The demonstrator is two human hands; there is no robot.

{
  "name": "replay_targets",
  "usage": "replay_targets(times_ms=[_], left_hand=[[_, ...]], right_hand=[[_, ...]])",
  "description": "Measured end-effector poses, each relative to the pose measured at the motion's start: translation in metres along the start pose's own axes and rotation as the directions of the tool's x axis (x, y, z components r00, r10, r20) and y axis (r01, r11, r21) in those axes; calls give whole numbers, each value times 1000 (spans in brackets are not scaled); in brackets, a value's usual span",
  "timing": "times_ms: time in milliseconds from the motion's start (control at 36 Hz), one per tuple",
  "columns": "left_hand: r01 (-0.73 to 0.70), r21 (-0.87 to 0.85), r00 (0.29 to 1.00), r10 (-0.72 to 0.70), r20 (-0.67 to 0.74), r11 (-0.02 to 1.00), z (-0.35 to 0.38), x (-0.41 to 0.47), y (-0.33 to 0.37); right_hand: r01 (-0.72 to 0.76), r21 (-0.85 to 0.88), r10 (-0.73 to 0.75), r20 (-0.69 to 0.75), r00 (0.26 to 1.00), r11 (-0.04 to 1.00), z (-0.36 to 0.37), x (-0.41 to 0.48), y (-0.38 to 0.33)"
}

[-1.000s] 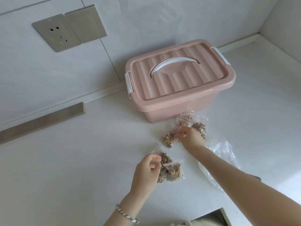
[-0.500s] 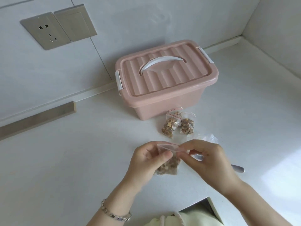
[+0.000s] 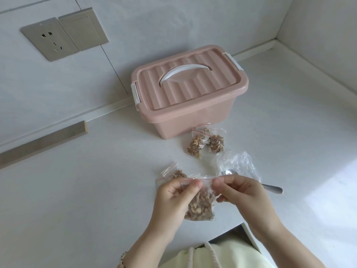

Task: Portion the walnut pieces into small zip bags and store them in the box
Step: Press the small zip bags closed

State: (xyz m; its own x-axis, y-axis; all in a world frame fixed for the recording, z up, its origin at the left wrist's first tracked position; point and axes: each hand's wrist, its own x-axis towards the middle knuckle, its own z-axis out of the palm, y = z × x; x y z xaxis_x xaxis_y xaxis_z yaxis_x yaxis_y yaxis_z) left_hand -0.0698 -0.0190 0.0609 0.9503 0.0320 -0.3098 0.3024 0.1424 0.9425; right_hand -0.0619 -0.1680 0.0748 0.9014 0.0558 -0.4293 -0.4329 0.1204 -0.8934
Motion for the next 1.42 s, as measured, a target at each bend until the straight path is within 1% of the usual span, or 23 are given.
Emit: replay_targets(times_ms=[56, 139, 250, 333, 389, 500, 611, 778, 889, 972, 1028, 1083, 1194, 1306, 1417], left_hand=[[-7, 11, 1000, 7, 8, 1000, -1, -2, 0], [-23, 65, 1000, 22, 19, 998, -3, -4, -2], [-48, 79, 999, 49, -18, 996, -1, -6, -2], [-87, 95, 996, 90, -25, 992, -1, -7, 0], [-102, 96, 994, 104, -23, 990, 0, -8, 2], [-105, 72, 994, 106, -7, 992, 2, -9, 5], [-105, 74, 994, 103, 19, 992, 2, -9, 3], [-122, 75, 993, 122, 6, 990, 3, -7, 3], [-170, 97, 985, 169, 21, 981, 3, -6, 3], [-189, 93, 982, 187, 35, 977, 3, -6, 5], [-181, 62, 983, 180, 33, 981, 2, -5, 4], [-171, 40, 985, 170, 26, 985, 0, -5, 4], [-156, -2, 988, 156, -16, 988, -7, -3, 6], [-194, 71, 980, 197, -34, 978, -10, -2, 6], [-236, 147, 966, 248, -71, 961, -8, -3, 6]], right_hand=[[7, -29, -7, -1, 1000, 1000, 1, -1, 0], [58, -89, -60, -12, 998, 994, 3, -2, -1], [130, -146, -136, -32, 990, 981, 7, -4, 1], [128, -155, -135, -39, 990, 980, 8, -2, 2], [127, -165, -131, -16, 991, 978, 7, -2, 1], [149, -177, -146, 28, 989, 973, 6, -3, 1], [176, -169, -177, 10, 984, 970, 6, -4, 3], [211, -223, -212, 19, 977, 952, 6, -4, 2], [220, -259, -210, 65, 975, 941, 5, -3, 1], [243, -279, -234, 67, 970, 929, 6, -3, 2], [241, -264, -236, 51, 970, 934, 5, -2, 3], [216, -209, -213, 37, 976, 954, 4, 0, 4], [178, -171, -170, 56, 984, 969, -1, 2, 6], [157, -153, -148, 70, 987, 976, -2, 3, 6], [165, -139, -156, 77, 985, 976, -1, 3, 6]])
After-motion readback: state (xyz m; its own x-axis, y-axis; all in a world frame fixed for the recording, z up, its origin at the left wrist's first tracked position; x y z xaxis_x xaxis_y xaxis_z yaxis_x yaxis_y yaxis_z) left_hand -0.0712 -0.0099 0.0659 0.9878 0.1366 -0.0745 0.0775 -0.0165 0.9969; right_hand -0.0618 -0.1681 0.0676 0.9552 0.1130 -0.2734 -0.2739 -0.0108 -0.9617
